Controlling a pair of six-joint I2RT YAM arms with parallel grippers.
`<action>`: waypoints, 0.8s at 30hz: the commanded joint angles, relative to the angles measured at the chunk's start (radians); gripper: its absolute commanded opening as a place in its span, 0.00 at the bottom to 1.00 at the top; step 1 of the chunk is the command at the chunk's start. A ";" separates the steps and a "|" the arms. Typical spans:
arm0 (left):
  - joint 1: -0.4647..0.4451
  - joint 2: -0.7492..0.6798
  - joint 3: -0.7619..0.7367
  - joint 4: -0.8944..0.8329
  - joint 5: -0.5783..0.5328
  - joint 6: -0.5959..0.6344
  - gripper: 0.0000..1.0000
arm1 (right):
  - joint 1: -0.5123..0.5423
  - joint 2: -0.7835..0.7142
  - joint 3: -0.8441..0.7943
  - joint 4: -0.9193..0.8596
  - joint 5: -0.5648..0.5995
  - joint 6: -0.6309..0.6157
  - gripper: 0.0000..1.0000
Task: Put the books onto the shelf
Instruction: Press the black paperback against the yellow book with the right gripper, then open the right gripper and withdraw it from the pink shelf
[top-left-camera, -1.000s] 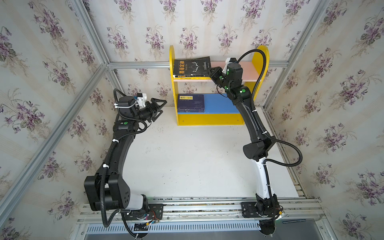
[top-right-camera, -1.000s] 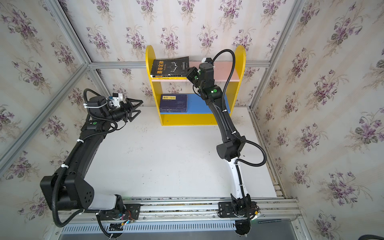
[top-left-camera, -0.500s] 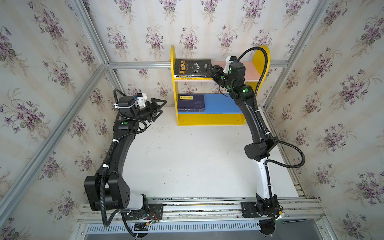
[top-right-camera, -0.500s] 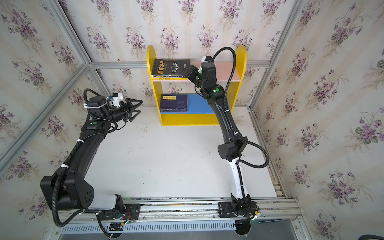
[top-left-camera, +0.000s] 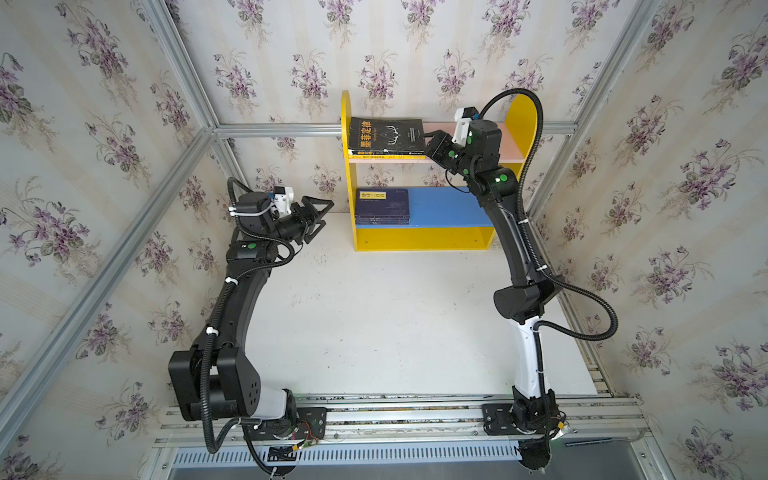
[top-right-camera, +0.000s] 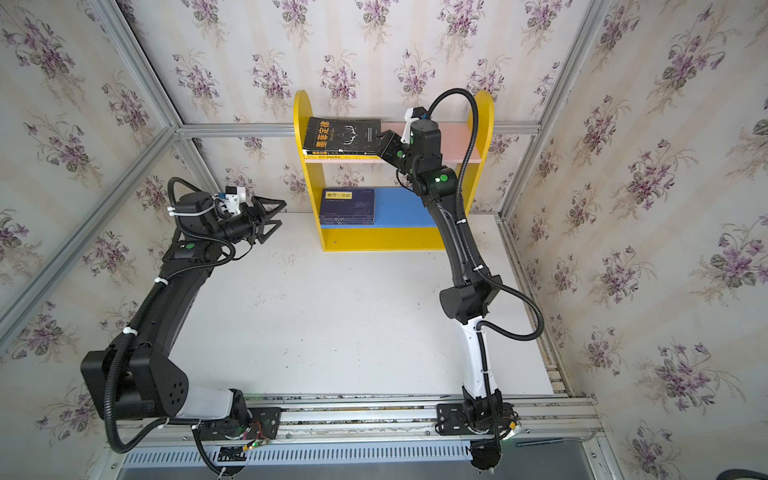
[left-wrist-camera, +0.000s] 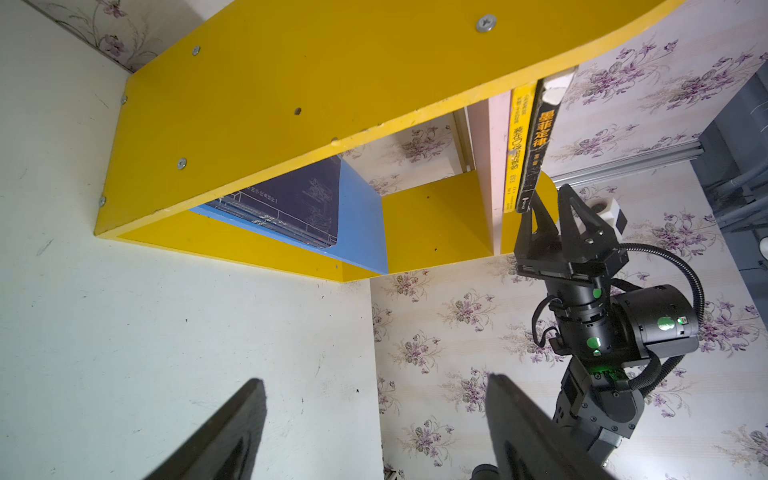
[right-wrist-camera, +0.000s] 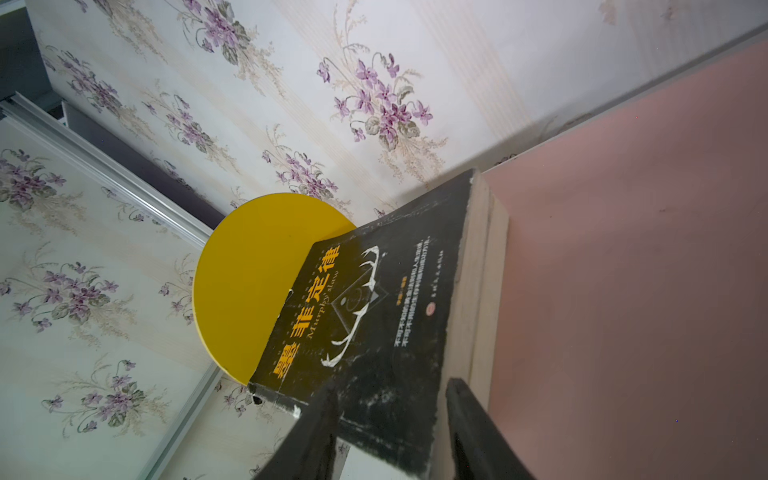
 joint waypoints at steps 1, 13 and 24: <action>0.000 -0.008 0.008 0.027 0.004 0.006 0.85 | -0.001 -0.015 0.004 0.021 -0.040 -0.025 0.45; 0.022 -0.080 -0.014 0.027 -0.017 0.072 0.97 | 0.003 -0.165 0.002 -0.278 -0.022 -0.329 0.69; 0.086 -0.178 -0.090 -0.013 -0.094 0.177 0.99 | 0.021 -0.564 -0.609 -0.319 0.219 -0.544 0.78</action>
